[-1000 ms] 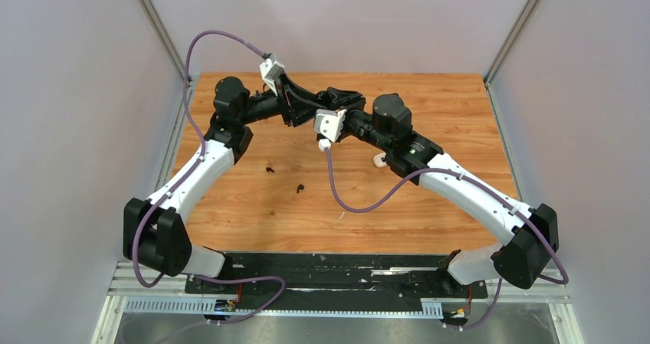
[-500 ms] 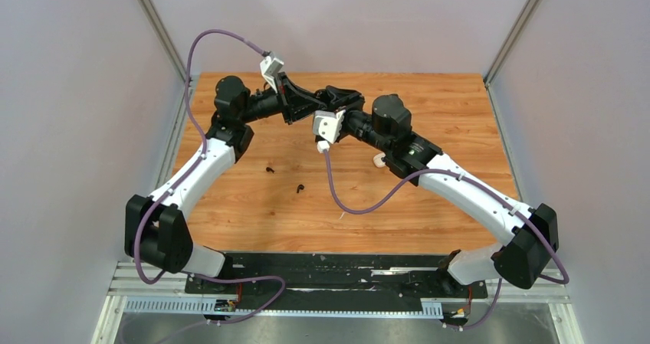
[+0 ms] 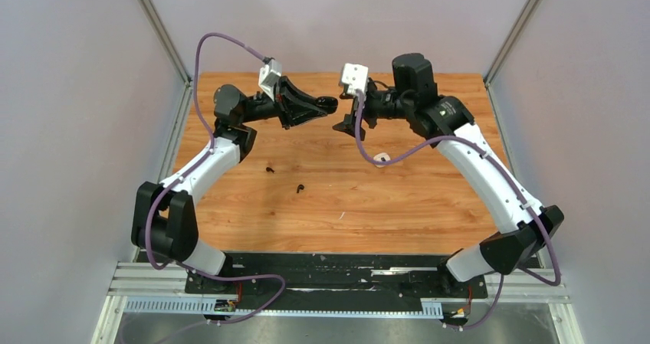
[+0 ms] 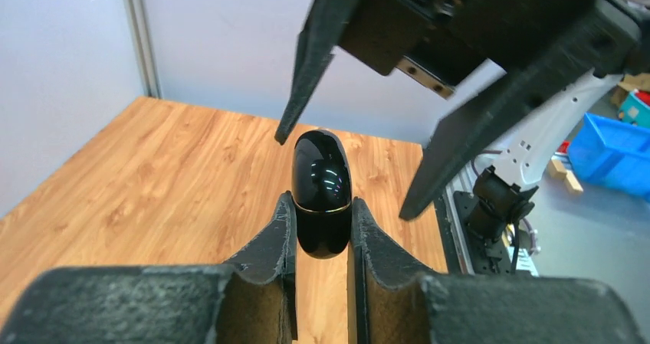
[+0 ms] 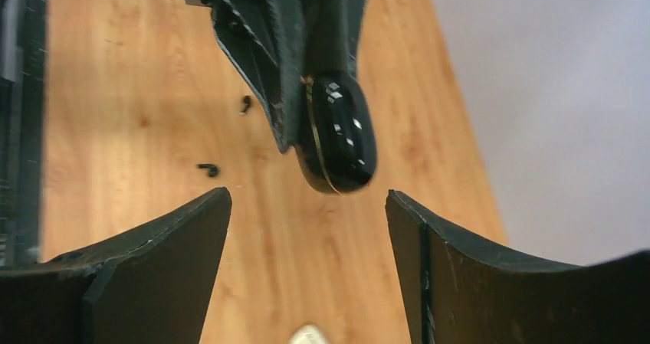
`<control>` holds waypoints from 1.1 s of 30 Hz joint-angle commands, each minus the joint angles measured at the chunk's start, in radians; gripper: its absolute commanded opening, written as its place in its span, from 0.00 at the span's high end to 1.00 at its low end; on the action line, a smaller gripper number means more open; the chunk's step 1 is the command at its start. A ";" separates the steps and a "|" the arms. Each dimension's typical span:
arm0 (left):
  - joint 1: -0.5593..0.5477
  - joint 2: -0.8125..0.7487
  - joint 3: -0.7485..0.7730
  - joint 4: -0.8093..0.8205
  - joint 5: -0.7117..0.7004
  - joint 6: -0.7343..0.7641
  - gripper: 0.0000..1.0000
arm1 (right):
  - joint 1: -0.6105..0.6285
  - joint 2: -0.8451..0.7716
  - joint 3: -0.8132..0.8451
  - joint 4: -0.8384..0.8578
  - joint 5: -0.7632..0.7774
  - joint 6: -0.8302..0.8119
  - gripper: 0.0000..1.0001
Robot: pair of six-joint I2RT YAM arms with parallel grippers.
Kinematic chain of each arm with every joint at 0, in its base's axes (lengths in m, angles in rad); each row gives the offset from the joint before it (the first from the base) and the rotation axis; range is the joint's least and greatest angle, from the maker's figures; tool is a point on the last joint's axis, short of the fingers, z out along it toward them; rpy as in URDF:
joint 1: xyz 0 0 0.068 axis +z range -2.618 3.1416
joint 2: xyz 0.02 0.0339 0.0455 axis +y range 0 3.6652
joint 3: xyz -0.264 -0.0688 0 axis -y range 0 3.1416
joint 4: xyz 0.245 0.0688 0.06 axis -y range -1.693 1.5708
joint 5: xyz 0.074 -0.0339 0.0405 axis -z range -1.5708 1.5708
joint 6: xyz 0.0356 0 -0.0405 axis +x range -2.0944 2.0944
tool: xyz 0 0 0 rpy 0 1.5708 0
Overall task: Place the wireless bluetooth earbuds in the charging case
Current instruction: Open the charging case.
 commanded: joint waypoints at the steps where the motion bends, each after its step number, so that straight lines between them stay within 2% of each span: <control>1: 0.007 0.004 -0.018 0.158 0.082 0.015 1.00 | -0.065 0.072 0.124 -0.228 -0.234 0.263 0.22; 9: 0.007 -0.023 -0.075 0.166 0.133 0.059 1.00 | -0.082 0.189 0.264 -0.218 -0.321 0.404 0.27; 17: 0.007 -0.050 -0.104 0.167 0.148 0.082 1.00 | -0.119 0.252 0.328 -0.199 -0.325 0.534 0.31; 23: 0.007 -0.059 -0.109 0.167 0.145 0.082 1.00 | -0.147 0.277 0.337 -0.169 -0.086 0.491 0.39; 25: 0.007 -0.063 -0.110 0.163 0.142 0.079 1.00 | -0.152 0.284 0.352 -0.145 -0.047 0.487 0.39; 29: 0.007 -0.064 -0.118 0.144 0.133 0.081 1.00 | -0.175 0.279 0.391 -0.143 -0.241 0.461 0.38; 33: 0.007 -0.059 -0.116 0.140 0.130 0.085 1.00 | -0.177 0.272 0.387 -0.147 -0.246 0.458 0.37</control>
